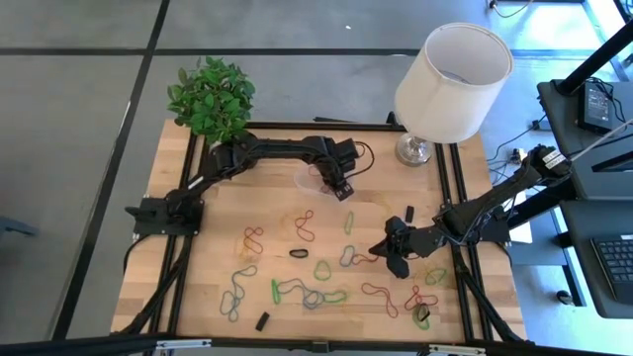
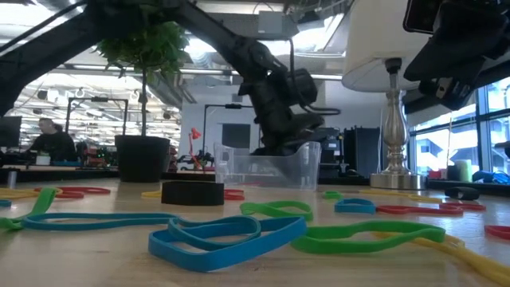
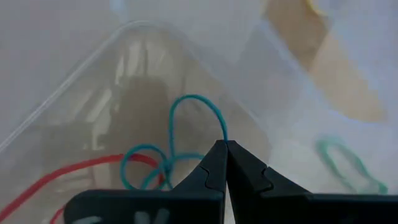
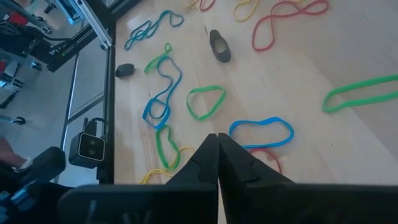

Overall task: Pick and place rubber bands into bin
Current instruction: Put the blue rubber band into the transparent bin

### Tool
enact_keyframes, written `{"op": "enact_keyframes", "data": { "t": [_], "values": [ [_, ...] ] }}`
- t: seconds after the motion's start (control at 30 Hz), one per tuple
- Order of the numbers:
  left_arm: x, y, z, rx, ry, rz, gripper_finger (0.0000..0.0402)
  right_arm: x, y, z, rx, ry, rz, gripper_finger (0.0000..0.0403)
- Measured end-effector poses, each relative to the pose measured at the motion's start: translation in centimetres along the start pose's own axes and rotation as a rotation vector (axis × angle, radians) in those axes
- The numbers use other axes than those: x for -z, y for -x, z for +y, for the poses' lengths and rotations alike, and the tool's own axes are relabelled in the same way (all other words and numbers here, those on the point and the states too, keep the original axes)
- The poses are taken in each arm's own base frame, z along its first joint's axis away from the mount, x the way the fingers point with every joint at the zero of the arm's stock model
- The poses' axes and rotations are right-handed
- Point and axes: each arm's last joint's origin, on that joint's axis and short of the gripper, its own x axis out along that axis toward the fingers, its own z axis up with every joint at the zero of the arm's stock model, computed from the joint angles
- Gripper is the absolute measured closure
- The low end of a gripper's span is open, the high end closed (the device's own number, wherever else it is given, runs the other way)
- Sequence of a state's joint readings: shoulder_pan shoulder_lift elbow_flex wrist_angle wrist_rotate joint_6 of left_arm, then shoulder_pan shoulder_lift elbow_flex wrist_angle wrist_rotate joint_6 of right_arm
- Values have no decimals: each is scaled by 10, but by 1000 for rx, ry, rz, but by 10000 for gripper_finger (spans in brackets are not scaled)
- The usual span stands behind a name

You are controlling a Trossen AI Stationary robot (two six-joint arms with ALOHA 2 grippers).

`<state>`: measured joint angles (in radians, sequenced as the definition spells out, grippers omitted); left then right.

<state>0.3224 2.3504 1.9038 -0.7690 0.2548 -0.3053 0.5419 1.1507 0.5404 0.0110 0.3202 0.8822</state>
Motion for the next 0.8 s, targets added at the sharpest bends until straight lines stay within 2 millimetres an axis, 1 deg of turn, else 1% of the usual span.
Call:
{"op": "enact_keyframes", "data": {
  "t": [0.17,0.37,0.67,0.8],
  "values": [
    [-5,4,11,-111,85,-56,400,0,0,0,2,-5,-2,402],
    [-8,10,19,-171,199,-99,400,-1,0,-1,18,-26,-22,402],
    [-9,11,23,-300,346,-178,400,-1,0,-1,19,-46,-24,402],
    [-9,11,23,-301,443,-198,400,-1,0,-1,19,-54,-24,402]
  ]
}}
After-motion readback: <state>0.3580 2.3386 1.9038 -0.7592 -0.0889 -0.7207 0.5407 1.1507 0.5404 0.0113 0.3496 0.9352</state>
